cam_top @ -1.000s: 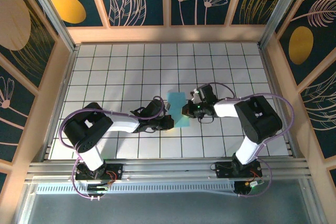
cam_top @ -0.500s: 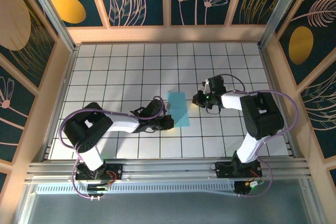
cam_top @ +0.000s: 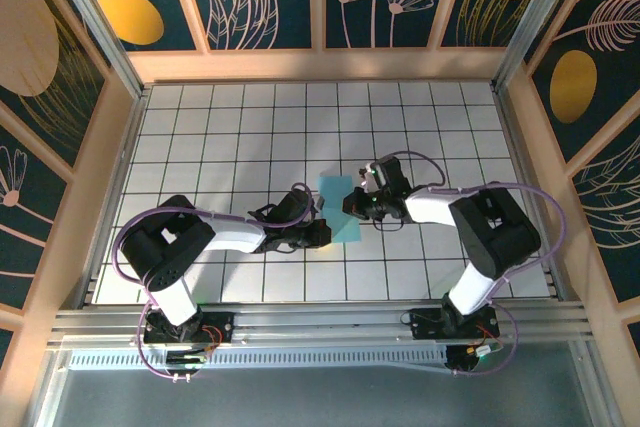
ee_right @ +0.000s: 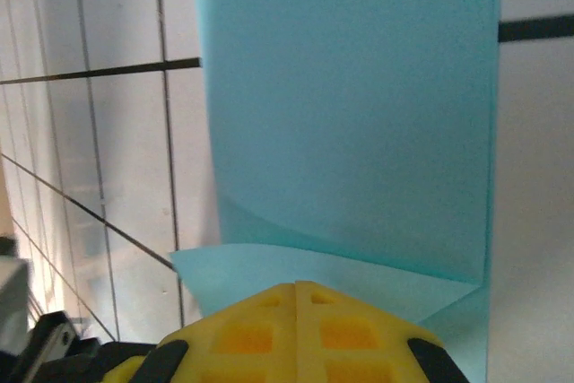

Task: Fold a paper plane with a square sheet of paper (fold left side to right side)
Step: Fold the triangle a second time at the center of the table.

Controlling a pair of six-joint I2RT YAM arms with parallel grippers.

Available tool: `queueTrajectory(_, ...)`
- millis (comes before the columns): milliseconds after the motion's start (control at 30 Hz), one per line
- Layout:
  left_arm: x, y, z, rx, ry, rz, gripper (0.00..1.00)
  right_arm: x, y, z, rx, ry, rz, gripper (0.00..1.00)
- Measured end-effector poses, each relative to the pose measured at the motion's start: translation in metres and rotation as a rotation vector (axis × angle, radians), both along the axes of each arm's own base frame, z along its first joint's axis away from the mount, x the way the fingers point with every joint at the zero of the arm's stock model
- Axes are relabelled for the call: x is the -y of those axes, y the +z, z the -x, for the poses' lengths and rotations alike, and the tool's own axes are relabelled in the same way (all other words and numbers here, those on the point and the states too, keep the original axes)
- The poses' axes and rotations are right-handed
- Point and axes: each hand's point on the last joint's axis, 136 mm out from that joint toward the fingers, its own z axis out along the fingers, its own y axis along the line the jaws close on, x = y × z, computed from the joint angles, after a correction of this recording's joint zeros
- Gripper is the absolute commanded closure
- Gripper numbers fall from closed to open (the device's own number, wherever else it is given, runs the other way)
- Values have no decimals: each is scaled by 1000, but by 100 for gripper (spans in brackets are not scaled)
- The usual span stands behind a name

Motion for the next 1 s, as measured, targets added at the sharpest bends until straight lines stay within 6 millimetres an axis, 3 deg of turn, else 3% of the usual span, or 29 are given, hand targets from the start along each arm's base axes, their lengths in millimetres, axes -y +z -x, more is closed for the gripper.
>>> queueTrajectory(100,0,0,0,-1,0,0,100,2,-13,1,-32,-8,16,100)
queueTrajectory(400,-1,5,2,-23,-4,-12,100,1,-14,-1,-33,-8,17,100)
queueTrajectory(633,17,21,-14,-6,-17,29,100,1,-14,-1,-32,-8,17,100)
queueTrajectory(1000,22,2,-25,-25,-45,2,100,1,-14,-1,-32,-8,17,100)
